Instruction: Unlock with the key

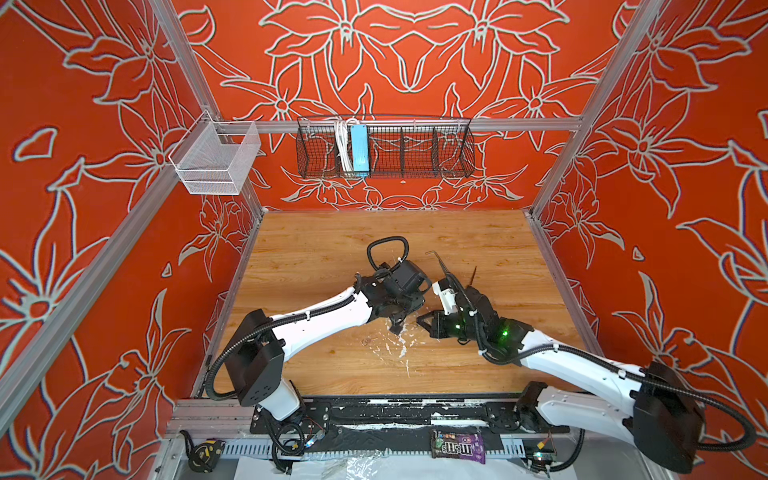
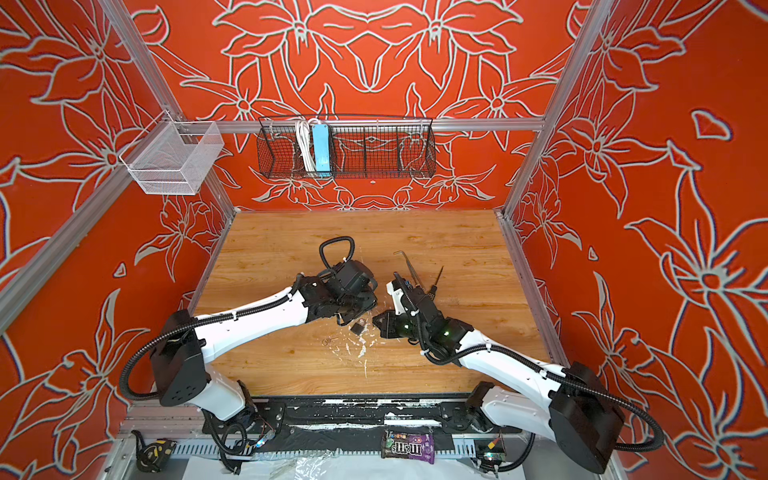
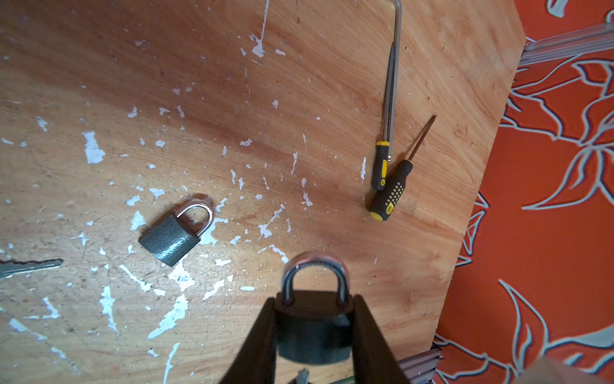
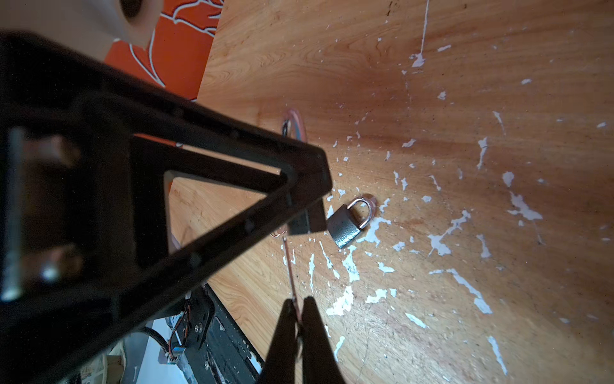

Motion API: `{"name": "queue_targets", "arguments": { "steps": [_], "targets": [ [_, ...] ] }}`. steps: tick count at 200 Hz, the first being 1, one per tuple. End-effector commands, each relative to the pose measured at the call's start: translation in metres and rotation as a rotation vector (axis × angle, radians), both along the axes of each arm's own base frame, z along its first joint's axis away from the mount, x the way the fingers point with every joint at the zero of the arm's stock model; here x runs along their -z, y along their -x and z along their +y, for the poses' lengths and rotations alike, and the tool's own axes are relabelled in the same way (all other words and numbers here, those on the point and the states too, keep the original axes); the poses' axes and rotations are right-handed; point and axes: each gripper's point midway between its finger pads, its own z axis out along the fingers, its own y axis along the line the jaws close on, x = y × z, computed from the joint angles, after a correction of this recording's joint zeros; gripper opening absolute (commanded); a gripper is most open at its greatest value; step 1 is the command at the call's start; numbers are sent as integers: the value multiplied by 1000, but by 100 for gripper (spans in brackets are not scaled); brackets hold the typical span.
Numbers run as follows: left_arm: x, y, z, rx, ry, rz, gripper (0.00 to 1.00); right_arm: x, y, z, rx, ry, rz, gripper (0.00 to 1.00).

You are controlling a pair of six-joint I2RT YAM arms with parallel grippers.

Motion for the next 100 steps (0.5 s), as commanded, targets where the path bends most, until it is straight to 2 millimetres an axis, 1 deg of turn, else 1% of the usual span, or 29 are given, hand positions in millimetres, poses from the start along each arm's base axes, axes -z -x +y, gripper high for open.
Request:
{"name": "queue_targets", "arguments": {
  "steps": [1,20,52,70,85,100],
  "targets": [
    [-2,0,-2,9,-9,-4,0,-9,-5,-1,28,2,-21,0],
    [-2,1,-3,10,3,0,0,-6,-7,-5,52,27,-13,0],
    [-5,0,-3,9,8,-10,0,-7,-6,-3,28,44,-20,0],
    [-6,0,-4,14,14,-10,0,-4,-8,-12,55,87,-17,0],
    [-6,0,-4,14,11,-9,0,-6,-8,-14,54,89,-22,0],
    [-7,-1,-2,6,7,-13,0,-10,-5,-11,25,69,-31,0]
  ]
}}
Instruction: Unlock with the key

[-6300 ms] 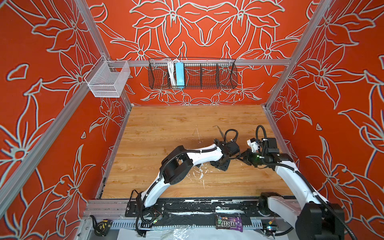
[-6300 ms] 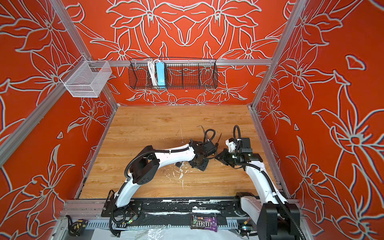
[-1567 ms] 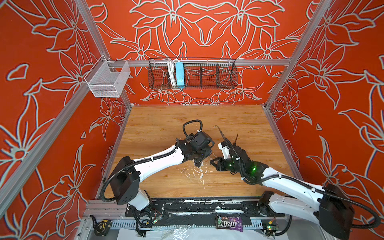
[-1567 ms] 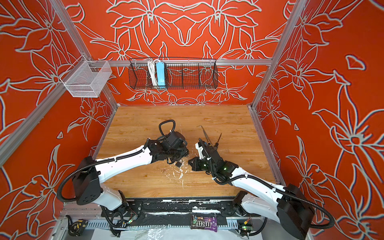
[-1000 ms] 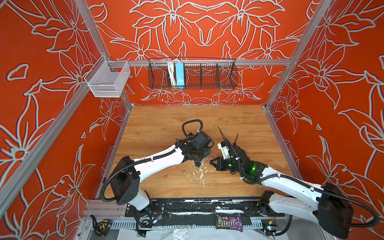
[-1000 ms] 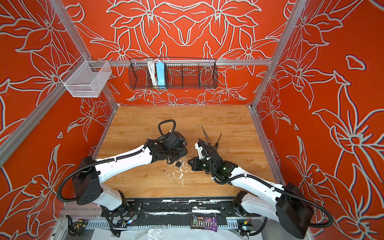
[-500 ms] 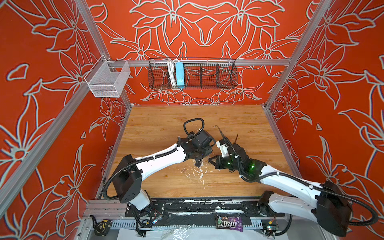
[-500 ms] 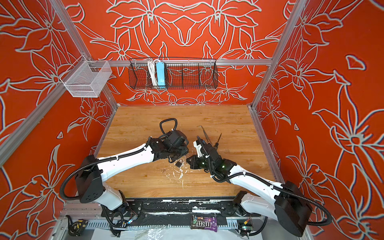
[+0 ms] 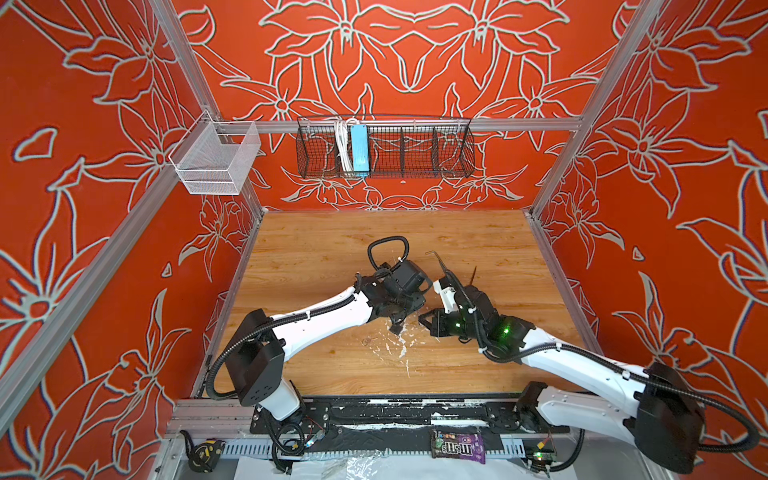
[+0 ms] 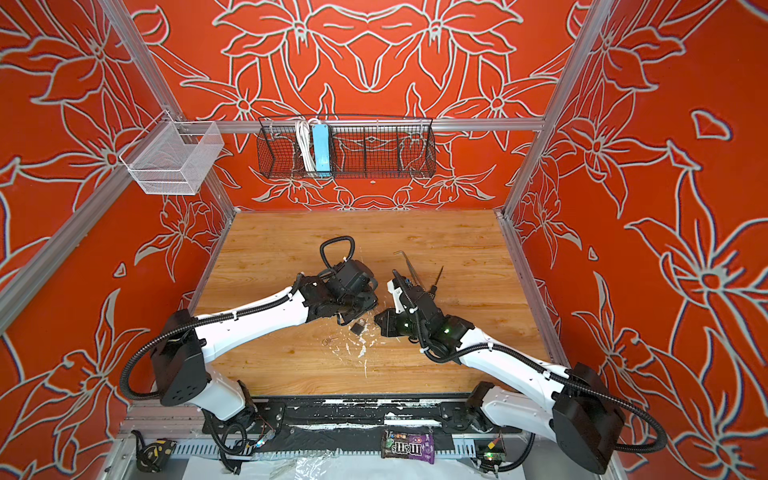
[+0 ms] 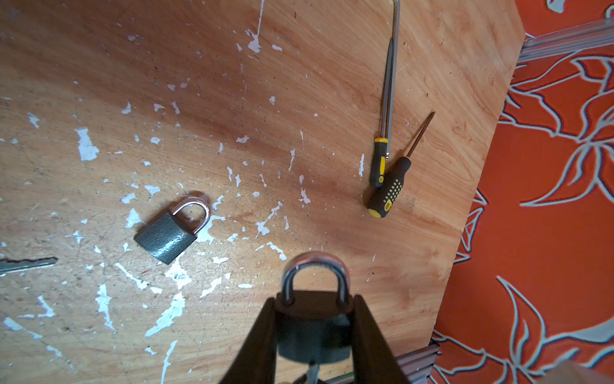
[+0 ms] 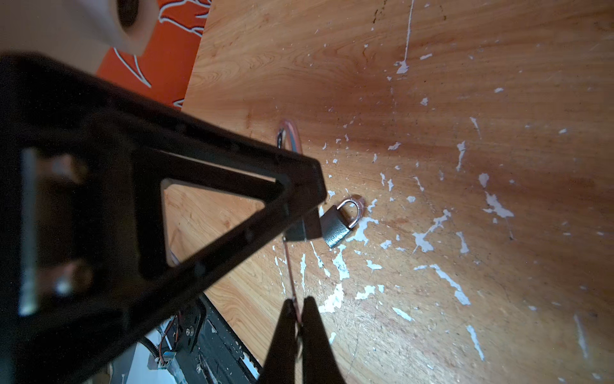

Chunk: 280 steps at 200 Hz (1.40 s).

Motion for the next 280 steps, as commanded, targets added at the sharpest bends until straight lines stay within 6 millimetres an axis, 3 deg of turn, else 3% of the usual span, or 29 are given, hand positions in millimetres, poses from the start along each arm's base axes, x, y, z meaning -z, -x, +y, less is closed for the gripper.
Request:
{"name": "queue_targets", "arguments": {
  "steps": [1,32,196,280],
  "targets": [
    [-6,-2,-1,0,1,-18,0,-8,-1,-3,-3,12,-21,0],
    [-11,-3,-2,0,13,-31,0,-4,4,-3,-31,22,-19,0],
    [-8,-1,-10,19,54,-19,0,-7,-9,-5,-4,44,-21,0],
    [-5,2,-6,41,3,-9,0,-21,-14,-3,-9,0,-27,0]
  ]
}}
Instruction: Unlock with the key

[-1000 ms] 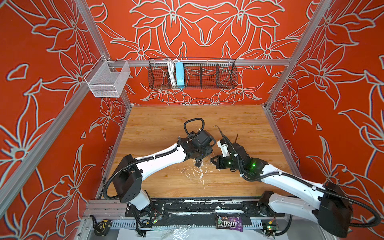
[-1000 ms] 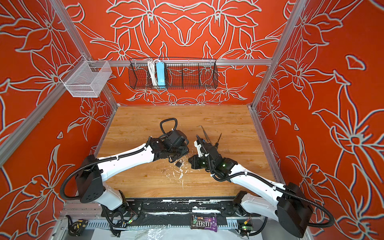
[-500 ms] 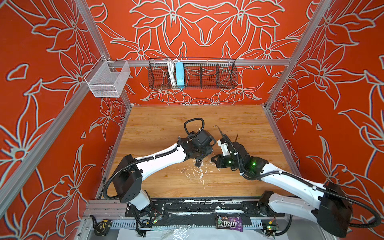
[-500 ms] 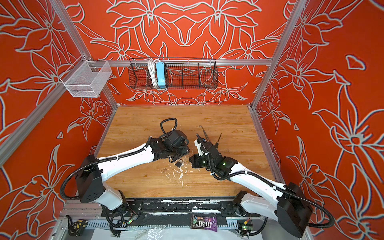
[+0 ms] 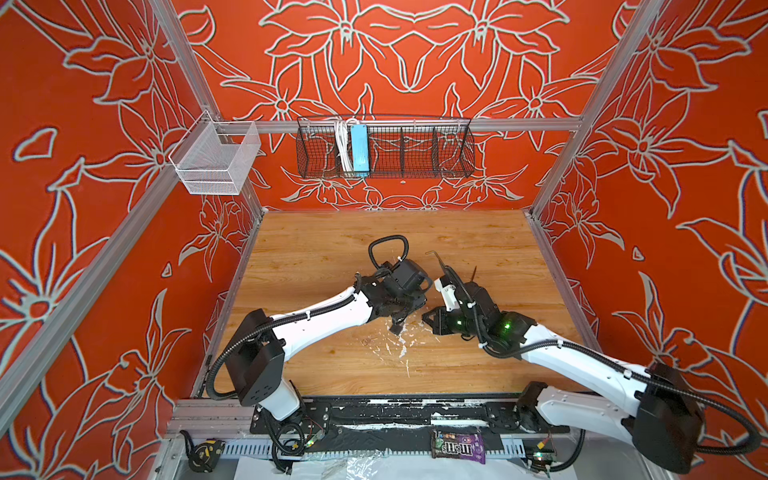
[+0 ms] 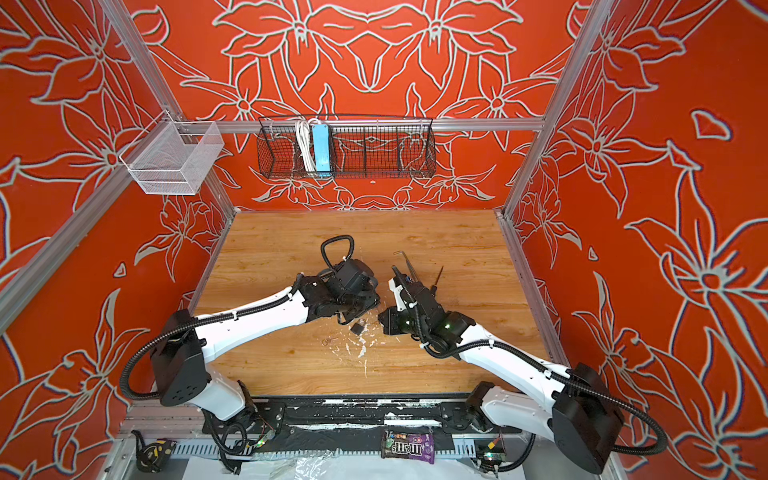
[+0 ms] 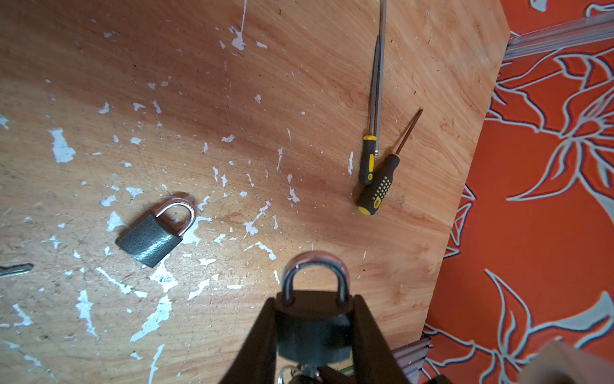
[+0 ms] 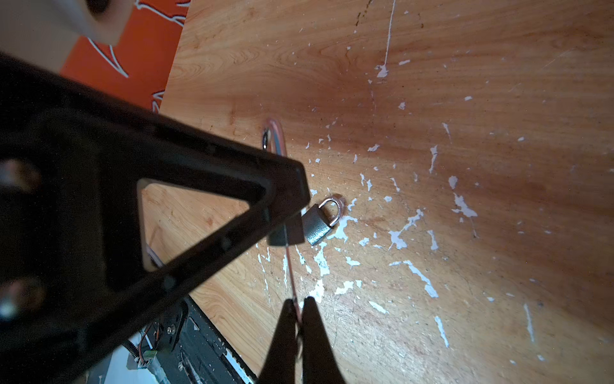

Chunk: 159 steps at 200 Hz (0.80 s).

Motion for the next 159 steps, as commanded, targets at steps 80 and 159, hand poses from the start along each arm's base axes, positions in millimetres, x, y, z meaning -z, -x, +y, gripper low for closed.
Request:
{"name": "queue_targets", "arguments": {
  "steps": [80,159],
  "targets": [
    [5,4,10,18,-86,8,0,-36,-15,6,12,-108,-1,0],
    [2,9,8,44,-75,19,0,-39,-18,9,0,-102,2,0]
  ]
}}
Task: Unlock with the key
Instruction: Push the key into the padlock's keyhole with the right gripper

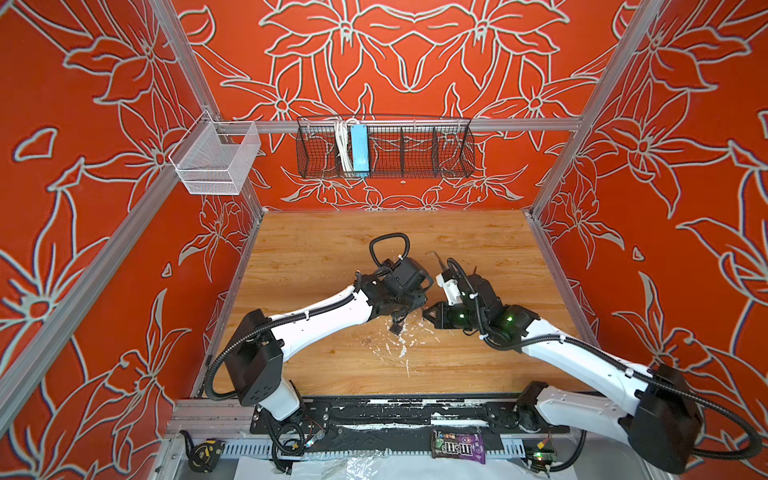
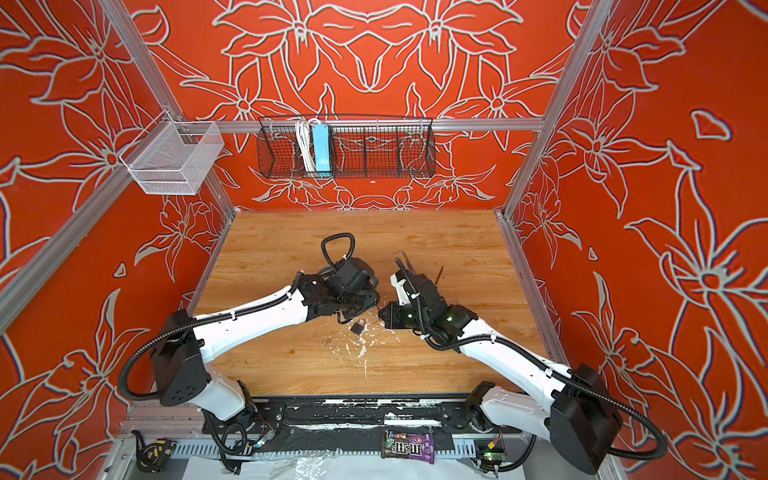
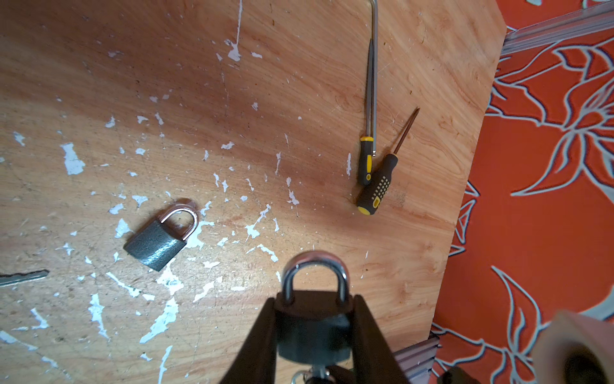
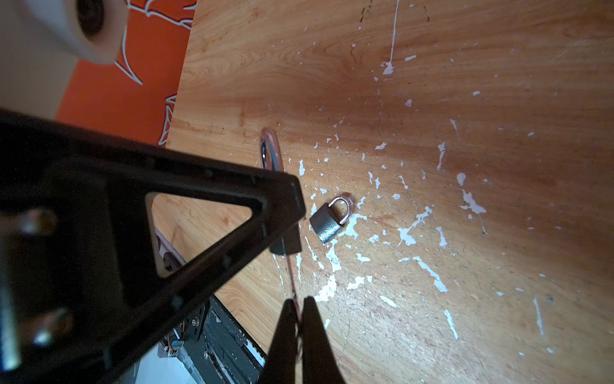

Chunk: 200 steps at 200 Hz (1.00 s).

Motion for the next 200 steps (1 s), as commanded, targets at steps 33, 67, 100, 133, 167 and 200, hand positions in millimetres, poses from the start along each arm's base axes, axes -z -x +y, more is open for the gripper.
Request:
{"name": "queue_targets", "arguments": {
  "steps": [33,67,100,133,167,200],
  "targets": [
    [1,19,-5,70,-34,36,0,-35,-14,20,-26,-120,-72,0],
    [8,31,-19,106,24,87,0,-48,-20,24,-19,-153,-118,0],
    [0,26,-15,91,19,47,0,-38,-20,21,-25,-118,-132,0],
    [-7,18,-13,62,29,16,0,-35,-15,19,-51,-117,-152,0],
    [-10,9,-5,18,9,-16,0,-33,-6,11,-85,-72,-187,11],
    [-13,-1,6,-26,-6,-37,0,-33,6,1,-110,-59,-209,32]
  ]
}}
